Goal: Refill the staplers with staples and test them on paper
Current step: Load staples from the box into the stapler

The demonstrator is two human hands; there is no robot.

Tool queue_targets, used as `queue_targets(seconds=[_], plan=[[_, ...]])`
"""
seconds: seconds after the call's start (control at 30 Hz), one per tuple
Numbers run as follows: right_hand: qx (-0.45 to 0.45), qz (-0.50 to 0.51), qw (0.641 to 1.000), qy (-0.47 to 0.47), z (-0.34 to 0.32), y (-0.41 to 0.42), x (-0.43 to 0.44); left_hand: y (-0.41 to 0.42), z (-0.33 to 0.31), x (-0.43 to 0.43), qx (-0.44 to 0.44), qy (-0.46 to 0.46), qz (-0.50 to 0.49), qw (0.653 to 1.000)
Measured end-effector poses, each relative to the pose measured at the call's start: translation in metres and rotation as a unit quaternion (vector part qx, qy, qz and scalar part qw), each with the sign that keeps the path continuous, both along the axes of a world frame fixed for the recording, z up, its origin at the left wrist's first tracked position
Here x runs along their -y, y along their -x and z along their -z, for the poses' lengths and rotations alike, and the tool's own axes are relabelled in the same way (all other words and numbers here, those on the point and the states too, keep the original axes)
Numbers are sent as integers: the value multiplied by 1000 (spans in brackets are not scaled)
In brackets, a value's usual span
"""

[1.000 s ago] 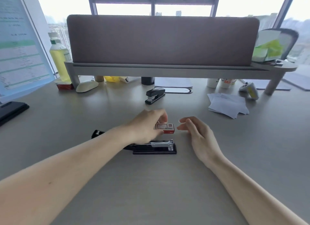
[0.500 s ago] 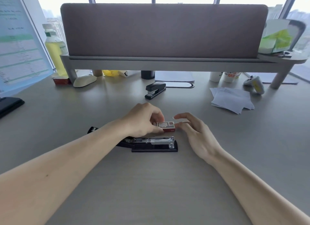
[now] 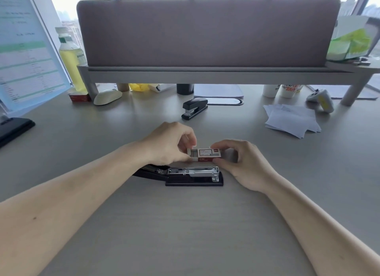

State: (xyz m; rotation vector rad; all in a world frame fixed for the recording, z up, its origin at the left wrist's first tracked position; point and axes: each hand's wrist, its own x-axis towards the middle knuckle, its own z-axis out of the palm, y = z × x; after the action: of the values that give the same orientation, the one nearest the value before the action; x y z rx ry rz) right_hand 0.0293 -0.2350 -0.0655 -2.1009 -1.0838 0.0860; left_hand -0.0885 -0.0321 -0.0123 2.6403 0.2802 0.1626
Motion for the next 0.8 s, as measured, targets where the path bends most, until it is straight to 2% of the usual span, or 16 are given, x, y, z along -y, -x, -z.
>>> queue_targets(seconds=[0.47,0.8], plan=[[-2,-1,1000,-12,5,-3,1,12,-6,-15,-7,16,3,1000],[3,-12,1000,-9,3,-3,2,10,-8,-4,-24,-47,-13,999]])
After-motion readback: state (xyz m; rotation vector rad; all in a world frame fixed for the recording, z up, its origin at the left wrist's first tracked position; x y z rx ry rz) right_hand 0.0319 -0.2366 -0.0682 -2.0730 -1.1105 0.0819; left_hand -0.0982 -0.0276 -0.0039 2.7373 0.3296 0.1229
